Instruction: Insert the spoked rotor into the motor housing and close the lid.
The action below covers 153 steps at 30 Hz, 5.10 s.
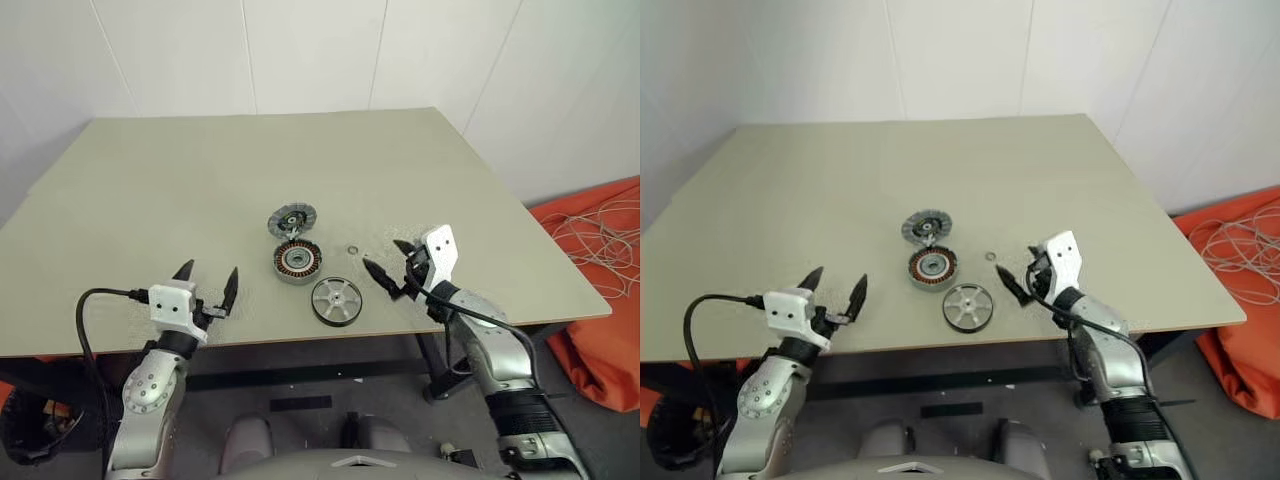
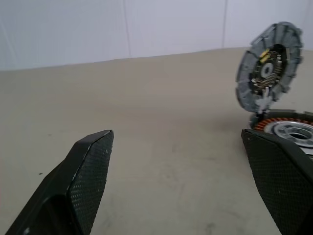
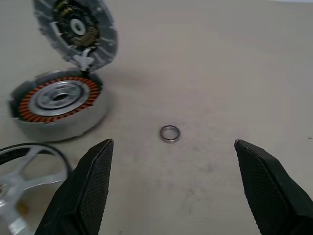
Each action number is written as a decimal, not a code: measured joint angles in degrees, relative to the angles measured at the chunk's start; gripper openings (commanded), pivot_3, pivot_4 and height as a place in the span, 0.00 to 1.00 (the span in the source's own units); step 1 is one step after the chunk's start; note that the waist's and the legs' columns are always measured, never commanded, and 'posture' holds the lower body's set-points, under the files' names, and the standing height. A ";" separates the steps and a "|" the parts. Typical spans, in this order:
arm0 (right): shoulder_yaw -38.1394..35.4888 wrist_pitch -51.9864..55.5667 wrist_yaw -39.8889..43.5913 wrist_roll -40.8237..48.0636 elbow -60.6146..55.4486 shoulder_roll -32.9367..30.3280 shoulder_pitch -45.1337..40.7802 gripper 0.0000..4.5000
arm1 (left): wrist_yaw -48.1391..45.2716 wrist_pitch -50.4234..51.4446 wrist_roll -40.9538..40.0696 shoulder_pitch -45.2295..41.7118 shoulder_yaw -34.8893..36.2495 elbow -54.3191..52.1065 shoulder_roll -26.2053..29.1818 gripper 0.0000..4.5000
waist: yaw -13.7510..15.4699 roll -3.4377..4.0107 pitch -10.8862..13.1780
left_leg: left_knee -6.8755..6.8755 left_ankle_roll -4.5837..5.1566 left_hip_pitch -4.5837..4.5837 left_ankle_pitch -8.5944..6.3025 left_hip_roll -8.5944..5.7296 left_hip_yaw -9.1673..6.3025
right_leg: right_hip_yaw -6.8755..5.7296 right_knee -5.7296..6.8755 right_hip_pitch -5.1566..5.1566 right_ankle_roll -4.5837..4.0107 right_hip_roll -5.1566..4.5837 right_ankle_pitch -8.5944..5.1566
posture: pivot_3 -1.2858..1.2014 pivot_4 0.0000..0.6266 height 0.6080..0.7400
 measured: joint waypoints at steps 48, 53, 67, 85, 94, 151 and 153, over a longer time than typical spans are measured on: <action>11.07 23.73 -5.24 -8.25 15.80 -0.12 -25.44 1.00 | -5.73 8.32 -7.29 1.66 0.58 -0.69 -0.05 0.99 | -0.14 0.17 0.01 | -0.01 -0.02 0.37 0.01 0.00 0.04 | -0.02 0.04 0.28 -0.08 -0.01 -0.06 | 0.52 0.00 1.00; 10.88 21.47 -5.25 -8.89 19.58 0.66 -26.47 1.00 | -6.73 6.65 -7.22 1.78 0.58 1.77 -0.32 0.99 | -0.15 0.18 0.01 | -0.01 -0.02 0.39 0.01 0.00 0.05 | -0.02 0.05 0.28 -0.08 -0.01 -0.06 | 0.52 0.00 1.00; 10.92 19.20 -5.08 -10.34 22.74 2.57 -26.68 1.00 | -8.00 3.94 -6.98 1.55 0.56 5.53 -0.95 0.99 | -0.16 0.18 0.02 | -0.01 -0.02 0.40 0.01 0.00 0.05 | -0.02 0.04 0.29 -0.09 -0.02 -0.06 | 0.52 0.00 1.00; 10.86 17.59 -4.75 -11.93 24.64 4.03 -26.11 0.35 | -7.28 4.85 -6.98 1.51 0.32 4.65 -1.03 1.00 | -0.20 0.19 0.02 | -0.01 -0.02 0.44 0.01 0.01 0.04 | -0.02 0.06 0.32 -0.09 -0.02 -0.06 | 0.52 0.00 1.00; 10.66 18.60 -4.86 -12.04 23.21 4.09 -25.66 0.13 | -6.33 6.73 -7.00 1.34 0.11 2.52 -1.01 1.00 | -0.19 0.20 0.03 | -0.02 -0.02 0.41 0.01 0.01 0.04 | -0.01 0.05 0.30 -0.09 -0.02 -0.06 | 0.52 0.00 1.00; 19.60 19.05 3.55 -12.63 18.72 12.24 -29.26 0.13 | -4.02 11.01 -7.13 1.03 -0.71 -1.24 -1.04 1.00 | -0.24 0.26 0.09 | -0.06 -0.02 0.31 0.01 0.02 0.04 | 0.00 0.05 -0.02 -0.10 -0.02 -0.07 | 0.52 0.00 1.00; 19.58 18.60 3.42 -12.82 19.53 12.31 -29.35 0.13 | -3.90 11.16 -7.14 1.01 -0.71 -1.30 -1.03 1.00 | -0.24 0.26 0.09 | -0.06 -0.02 0.31 0.01 0.02 0.04 | 0.00 0.04 -0.02 -0.10 -0.02 -0.07 | 0.52 0.00 1.00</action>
